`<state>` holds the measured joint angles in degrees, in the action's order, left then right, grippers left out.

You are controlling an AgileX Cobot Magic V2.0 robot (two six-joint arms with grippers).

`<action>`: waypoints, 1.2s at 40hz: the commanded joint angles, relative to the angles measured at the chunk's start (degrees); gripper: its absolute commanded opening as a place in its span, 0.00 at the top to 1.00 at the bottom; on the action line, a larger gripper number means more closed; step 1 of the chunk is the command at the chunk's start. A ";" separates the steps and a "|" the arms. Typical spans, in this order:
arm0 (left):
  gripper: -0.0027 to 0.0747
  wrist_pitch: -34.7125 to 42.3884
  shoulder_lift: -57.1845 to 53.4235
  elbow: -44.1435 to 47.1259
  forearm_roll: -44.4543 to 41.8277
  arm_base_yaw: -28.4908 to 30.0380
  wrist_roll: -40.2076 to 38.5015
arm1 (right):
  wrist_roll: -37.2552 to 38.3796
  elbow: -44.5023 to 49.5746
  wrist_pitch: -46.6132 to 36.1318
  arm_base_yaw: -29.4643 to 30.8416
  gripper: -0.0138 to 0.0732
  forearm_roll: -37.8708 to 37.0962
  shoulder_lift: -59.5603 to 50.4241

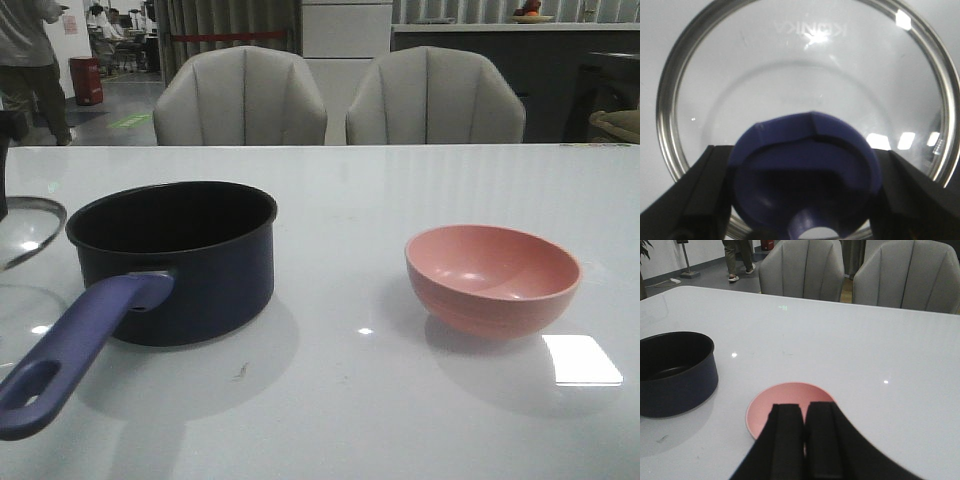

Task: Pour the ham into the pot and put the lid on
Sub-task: 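Grasp the glass lid knob with the left gripper and lift it, then lower the lid onto the saucepan with the left gripper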

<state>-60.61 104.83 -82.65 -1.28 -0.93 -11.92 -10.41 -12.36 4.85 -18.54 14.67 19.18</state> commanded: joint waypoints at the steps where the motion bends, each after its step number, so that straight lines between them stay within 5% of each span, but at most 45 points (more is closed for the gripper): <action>1: 0.58 0.34 -5.50 -3.28 0.12 -0.04 0.78 | -0.48 -1.62 -4.85 0.06 0.66 0.11 0.16; 9: 0.58 -2.55 -9.43 -5.98 0.12 -2.52 1.98 | -0.48 -1.62 -4.85 0.06 0.66 0.11 0.16; 25: 0.58 0.19 -6.98 -8.27 0.12 -19.05 3.87 | -0.48 -1.62 -4.85 0.06 0.66 0.11 0.16; 48: 0.70 -11.77 3.95 -21.53 -0.45 -24.82 6.49 | -0.48 -1.62 -4.85 0.06 0.66 0.11 0.16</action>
<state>-70.87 111.44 -101.80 -1.16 -25.00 -5.79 -10.41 -12.36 4.82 -18.54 14.67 19.18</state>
